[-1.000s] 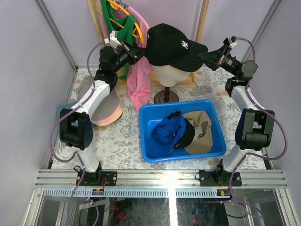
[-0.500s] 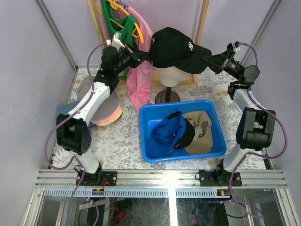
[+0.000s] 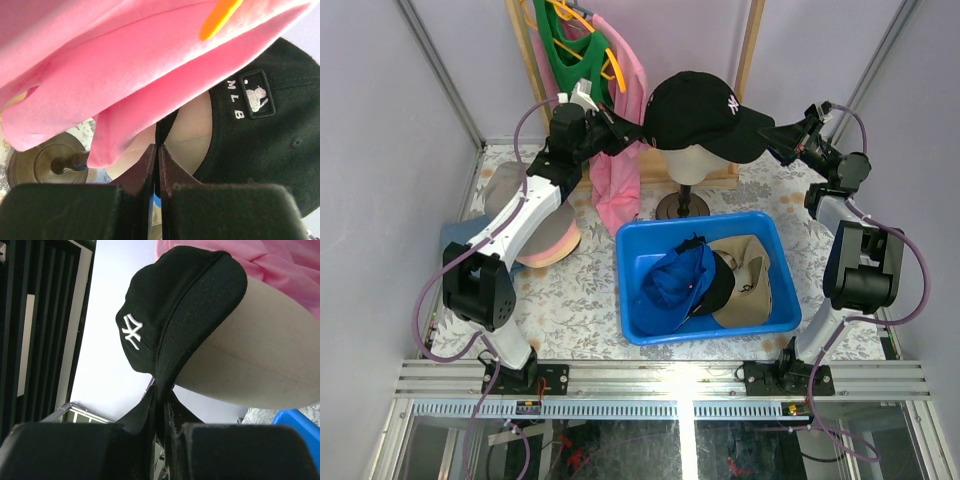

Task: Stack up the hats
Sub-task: Stack the hat on the hat.

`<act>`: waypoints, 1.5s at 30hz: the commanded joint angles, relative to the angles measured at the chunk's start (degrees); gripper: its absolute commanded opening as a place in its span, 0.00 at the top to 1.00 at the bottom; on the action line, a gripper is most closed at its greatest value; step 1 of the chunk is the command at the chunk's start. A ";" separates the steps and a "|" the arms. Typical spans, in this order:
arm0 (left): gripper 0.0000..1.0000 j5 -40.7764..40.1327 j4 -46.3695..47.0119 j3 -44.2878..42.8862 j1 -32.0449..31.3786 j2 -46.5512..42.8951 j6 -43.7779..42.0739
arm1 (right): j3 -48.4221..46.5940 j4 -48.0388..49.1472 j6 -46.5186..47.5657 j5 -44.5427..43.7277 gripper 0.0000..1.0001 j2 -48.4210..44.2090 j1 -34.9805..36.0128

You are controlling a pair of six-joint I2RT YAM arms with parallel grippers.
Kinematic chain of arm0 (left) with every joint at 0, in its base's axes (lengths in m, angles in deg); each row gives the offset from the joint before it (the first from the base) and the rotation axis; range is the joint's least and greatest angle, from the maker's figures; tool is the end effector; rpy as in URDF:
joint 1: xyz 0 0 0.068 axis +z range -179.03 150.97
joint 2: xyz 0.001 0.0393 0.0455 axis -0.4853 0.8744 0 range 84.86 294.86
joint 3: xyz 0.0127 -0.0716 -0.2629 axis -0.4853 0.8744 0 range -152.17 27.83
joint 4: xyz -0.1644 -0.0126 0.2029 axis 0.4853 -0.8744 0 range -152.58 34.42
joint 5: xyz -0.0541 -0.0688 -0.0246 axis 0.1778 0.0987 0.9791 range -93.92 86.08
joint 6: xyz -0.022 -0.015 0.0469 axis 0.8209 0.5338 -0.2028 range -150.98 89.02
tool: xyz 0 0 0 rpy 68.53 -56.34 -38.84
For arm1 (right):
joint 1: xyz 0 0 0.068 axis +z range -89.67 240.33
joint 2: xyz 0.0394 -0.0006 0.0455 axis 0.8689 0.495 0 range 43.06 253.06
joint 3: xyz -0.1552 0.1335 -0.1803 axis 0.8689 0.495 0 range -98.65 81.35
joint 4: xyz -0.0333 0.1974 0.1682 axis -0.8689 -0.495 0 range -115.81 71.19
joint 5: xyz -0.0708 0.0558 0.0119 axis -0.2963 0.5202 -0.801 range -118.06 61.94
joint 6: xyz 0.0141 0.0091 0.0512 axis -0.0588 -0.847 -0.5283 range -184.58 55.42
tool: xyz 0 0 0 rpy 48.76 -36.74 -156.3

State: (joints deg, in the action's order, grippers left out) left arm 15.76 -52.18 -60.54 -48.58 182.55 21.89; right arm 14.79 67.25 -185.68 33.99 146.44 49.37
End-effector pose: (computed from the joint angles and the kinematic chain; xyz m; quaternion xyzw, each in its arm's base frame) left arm 0.3858 -0.1497 0.3835 -0.1001 0.7339 -0.4921 0.4574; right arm 0.3715 -0.0399 0.3403 0.0764 0.5627 0.7614 0.3128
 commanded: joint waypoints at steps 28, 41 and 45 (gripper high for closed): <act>1.00 -0.14 3.21 6.09 -3.18 -1.96 1.06 | 9.91 0.67 5.01 -1.97 0.98 0.38 -3.76; 0.99 -1.54 4.10 3.96 -3.56 -0.34 2.10 | 8.75 -4.36 8.52 -1.08 0.86 -1.33 -3.57; 0.96 -1.53 4.68 3.49 -3.25 0.12 2.78 | 7.59 -3.20 7.44 -1.20 0.72 -1.42 -3.53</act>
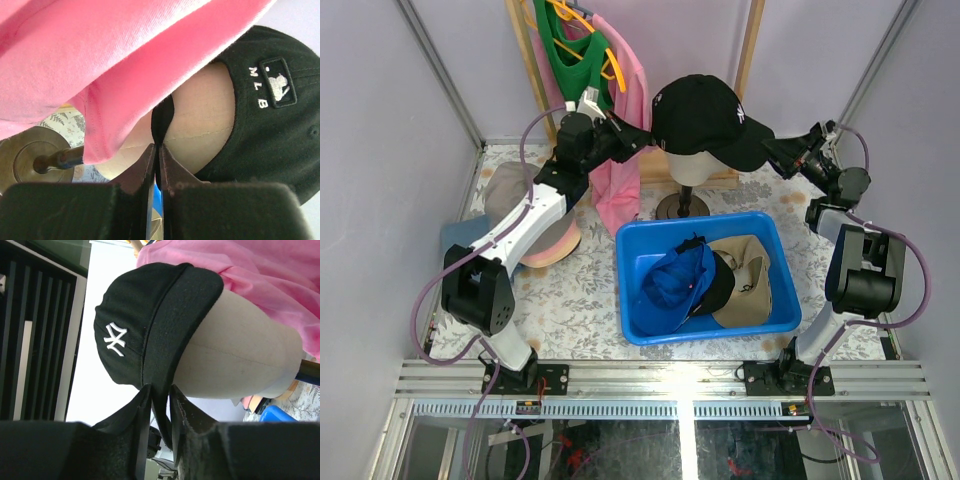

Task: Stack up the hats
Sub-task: Stack the hat on the hat.

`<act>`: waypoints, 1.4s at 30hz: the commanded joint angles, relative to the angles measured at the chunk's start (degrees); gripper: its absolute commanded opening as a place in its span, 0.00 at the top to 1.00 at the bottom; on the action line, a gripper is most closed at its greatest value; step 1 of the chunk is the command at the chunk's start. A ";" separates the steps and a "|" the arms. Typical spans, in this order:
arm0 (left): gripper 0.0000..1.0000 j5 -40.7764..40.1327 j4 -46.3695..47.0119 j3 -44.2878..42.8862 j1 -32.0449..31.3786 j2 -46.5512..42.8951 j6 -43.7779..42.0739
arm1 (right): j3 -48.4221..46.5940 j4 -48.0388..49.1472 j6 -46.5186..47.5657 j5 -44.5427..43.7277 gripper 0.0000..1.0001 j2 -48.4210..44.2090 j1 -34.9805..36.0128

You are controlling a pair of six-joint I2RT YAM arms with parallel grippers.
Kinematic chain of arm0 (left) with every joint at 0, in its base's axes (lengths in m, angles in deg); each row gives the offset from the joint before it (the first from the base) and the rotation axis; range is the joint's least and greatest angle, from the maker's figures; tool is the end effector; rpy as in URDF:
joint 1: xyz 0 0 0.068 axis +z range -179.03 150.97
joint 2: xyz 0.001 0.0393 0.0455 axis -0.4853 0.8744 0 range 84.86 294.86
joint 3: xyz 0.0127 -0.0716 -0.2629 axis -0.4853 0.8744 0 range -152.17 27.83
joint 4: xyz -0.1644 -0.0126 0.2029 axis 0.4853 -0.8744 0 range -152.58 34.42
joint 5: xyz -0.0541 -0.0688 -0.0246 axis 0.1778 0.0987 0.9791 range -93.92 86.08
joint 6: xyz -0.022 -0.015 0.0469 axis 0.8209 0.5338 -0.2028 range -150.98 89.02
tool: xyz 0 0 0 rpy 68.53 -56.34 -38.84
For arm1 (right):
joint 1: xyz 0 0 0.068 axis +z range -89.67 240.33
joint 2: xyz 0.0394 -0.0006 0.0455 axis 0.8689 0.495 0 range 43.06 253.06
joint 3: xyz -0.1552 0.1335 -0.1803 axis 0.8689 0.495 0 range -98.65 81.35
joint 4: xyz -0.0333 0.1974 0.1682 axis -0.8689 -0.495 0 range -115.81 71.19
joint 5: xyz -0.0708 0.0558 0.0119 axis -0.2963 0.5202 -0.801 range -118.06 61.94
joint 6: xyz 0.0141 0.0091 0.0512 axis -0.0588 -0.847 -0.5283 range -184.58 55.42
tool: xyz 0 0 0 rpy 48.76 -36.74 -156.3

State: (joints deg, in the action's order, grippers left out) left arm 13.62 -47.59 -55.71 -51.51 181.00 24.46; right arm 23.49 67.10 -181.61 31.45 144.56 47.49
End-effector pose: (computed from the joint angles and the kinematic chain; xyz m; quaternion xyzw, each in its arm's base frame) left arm 0.3728 -0.1659 0.3723 -0.1069 0.7259 -0.5085 0.4507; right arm 0.3573 -0.0499 0.3085 0.1259 0.5599 0.7498 0.3294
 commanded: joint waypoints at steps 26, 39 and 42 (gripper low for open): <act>0.78 2.42 2.31 -3.45 3.59 1.98 3.36 | -0.16 -6.97 5.98 1.48 0.85 -5.59 -1.11; 0.78 2.71 2.74 -3.79 3.63 2.10 3.63 | 4.60 -14.80 12.09 1.85 0.91 -11.29 -0.25; 0.77 2.47 2.57 -3.43 3.74 1.41 3.54 | 5.09 -15.43 12.65 1.48 0.86 -11.70 -0.20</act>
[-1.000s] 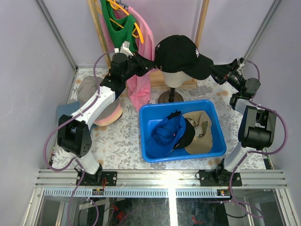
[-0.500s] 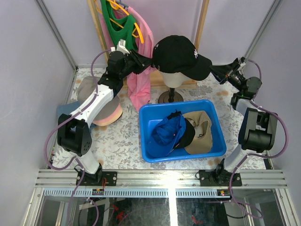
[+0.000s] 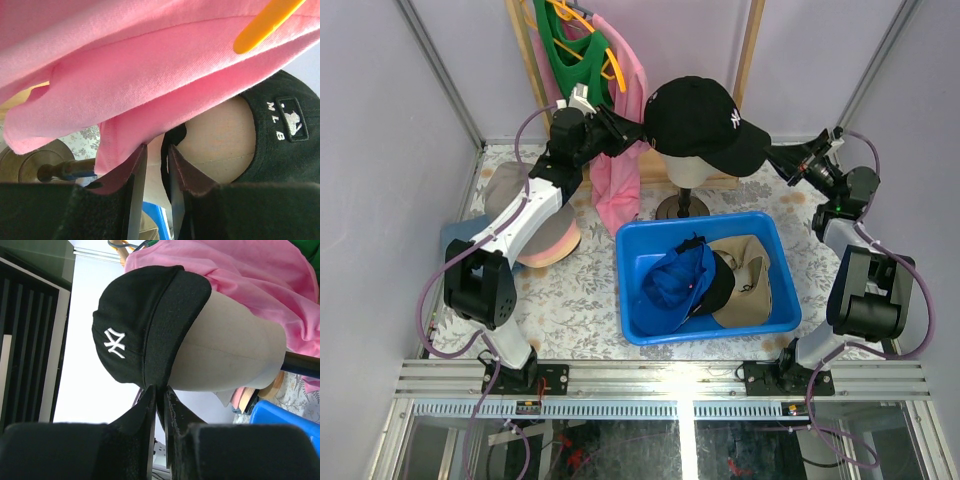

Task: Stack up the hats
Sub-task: Stack the hat on the hat.

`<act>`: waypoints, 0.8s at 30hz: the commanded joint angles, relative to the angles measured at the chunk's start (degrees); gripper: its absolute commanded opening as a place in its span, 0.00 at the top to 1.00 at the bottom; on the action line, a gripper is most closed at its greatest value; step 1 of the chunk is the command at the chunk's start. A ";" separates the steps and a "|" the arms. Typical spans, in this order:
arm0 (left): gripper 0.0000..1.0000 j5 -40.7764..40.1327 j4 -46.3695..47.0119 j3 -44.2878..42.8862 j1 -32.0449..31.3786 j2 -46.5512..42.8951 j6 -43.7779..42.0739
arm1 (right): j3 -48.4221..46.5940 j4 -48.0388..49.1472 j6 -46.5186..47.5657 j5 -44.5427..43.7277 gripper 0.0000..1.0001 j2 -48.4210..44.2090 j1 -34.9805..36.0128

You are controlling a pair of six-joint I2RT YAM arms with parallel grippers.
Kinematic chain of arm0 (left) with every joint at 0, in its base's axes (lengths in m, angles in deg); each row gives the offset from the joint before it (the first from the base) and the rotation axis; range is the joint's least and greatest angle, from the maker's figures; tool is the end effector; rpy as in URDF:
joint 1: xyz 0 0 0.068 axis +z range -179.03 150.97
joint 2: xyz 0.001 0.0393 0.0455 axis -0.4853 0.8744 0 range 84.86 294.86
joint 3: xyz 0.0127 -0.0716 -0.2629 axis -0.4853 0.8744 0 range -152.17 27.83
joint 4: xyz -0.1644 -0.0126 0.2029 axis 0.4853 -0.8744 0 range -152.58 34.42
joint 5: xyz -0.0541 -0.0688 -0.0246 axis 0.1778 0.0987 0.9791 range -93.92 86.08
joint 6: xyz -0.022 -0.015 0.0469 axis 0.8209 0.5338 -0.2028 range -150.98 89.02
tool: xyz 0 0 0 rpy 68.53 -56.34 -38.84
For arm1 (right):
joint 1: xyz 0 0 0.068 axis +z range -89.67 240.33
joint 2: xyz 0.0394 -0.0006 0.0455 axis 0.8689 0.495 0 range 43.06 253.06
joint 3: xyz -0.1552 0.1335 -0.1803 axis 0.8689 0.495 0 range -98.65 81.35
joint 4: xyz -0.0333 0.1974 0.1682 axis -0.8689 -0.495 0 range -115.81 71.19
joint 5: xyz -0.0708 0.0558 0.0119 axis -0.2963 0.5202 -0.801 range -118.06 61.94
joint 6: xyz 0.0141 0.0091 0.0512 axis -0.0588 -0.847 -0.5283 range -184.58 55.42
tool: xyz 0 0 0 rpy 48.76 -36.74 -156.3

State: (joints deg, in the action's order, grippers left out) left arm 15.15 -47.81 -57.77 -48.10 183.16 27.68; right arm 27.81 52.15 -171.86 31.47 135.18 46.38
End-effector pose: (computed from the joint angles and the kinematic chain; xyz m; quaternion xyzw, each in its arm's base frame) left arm 0.3908 -0.1474 0.3701 -0.1407 0.7217 -0.5134 0.4425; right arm 0.3339 -0.0513 0.3208 0.1511 0.5843 0.7174 0.3480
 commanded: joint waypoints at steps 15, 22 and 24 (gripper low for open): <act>0.63 0.92 2.52 0.16 2.16 -4.71 0.23 | -1.81 -18.09 16.19 -0.92 0.50 -9.33 0.66; 0.62 -1.99 0.52 3.11 3.52 -8.66 -0.06 | -1.89 -35.45 28.41 -4.15 0.47 -15.86 -0.76; 0.62 -4.42 -0.39 4.50 3.95 -10.56 -0.28 | -2.38 -41.06 32.21 -5.49 0.47 -17.76 -0.86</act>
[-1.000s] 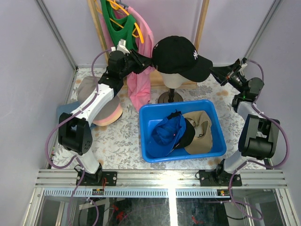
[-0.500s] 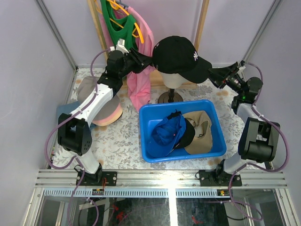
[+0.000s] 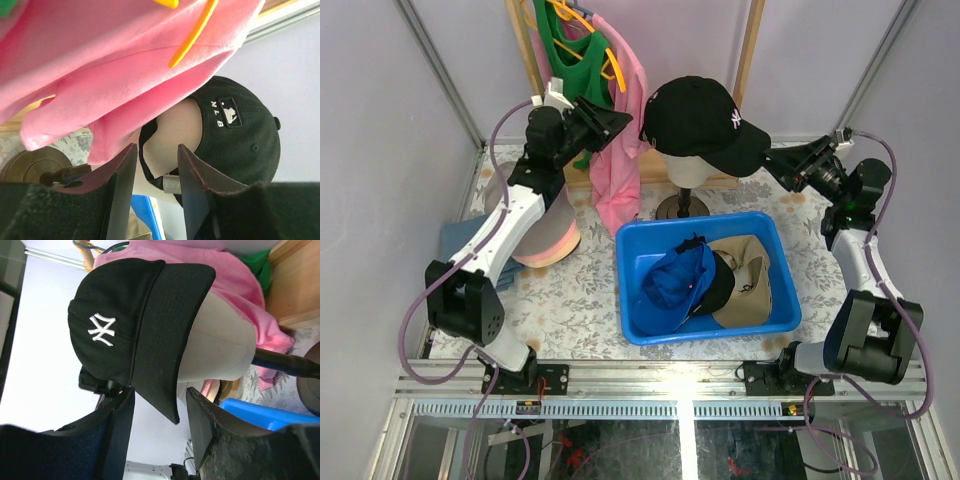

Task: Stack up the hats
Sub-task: Stack the hat on the hat, then pick up the hat from the bin.

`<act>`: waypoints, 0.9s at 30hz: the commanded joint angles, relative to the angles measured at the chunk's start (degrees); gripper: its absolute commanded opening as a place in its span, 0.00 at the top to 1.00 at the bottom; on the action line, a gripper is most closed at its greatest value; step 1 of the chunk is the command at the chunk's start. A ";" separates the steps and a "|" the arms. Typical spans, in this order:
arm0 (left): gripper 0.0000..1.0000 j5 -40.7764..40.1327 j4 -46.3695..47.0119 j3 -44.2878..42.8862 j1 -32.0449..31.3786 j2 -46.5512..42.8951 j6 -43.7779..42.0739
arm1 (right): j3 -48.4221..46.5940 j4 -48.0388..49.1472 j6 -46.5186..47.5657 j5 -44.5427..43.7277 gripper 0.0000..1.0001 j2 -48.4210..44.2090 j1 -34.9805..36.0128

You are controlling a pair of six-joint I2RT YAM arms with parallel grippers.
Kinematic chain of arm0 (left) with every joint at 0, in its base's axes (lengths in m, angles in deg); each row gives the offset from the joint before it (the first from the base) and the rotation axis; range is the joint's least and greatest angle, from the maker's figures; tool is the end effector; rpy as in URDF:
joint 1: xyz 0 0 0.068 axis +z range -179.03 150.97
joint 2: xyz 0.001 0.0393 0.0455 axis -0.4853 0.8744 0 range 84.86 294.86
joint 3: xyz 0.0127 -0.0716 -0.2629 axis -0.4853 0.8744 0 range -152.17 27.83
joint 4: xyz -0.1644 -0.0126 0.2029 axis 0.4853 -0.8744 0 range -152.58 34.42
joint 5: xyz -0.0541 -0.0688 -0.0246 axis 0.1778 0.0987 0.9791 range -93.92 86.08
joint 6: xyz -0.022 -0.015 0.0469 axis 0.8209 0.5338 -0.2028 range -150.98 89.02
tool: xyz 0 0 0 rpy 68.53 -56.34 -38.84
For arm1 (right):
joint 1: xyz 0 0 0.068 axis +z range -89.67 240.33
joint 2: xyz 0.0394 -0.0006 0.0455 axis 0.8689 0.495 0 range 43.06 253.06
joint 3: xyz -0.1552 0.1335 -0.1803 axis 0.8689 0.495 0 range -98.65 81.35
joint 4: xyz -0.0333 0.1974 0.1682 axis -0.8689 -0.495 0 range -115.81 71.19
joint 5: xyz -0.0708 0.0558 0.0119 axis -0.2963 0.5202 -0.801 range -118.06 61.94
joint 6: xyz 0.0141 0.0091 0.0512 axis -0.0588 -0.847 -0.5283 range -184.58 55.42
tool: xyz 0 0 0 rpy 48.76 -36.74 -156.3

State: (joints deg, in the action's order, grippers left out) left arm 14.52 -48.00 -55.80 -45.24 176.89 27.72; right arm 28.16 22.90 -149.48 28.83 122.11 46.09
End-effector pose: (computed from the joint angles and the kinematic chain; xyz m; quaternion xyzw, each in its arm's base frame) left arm 0.3696 -0.1192 0.3993 -0.1498 0.6960 -0.5120 0.4807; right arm 0.3043 -0.0464 0.3454 0.1571 0.6330 0.6399 0.4063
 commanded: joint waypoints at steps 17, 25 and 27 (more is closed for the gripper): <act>0.62 -13.03 -3.19 15.24 1.13 -16.86 -4.15 | -0.85 -47.89 35.61 -15.94 0.43 -21.36 -0.46; 0.63 -15.76 -0.70 23.89 -0.39 -23.34 -6.31 | -2.76 -64.17 48.18 -25.48 0.43 -24.33 4.30; 0.64 -16.15 0.34 26.08 -1.36 -24.23 -6.06 | -2.02 -68.00 50.93 -28.35 0.43 -25.09 5.36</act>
State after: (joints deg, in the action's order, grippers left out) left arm 0.62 -51.17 -33.25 -44.93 154.29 23.11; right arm 27.53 -34.58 -107.19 7.30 98.99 49.44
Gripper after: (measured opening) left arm 0.369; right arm 0.572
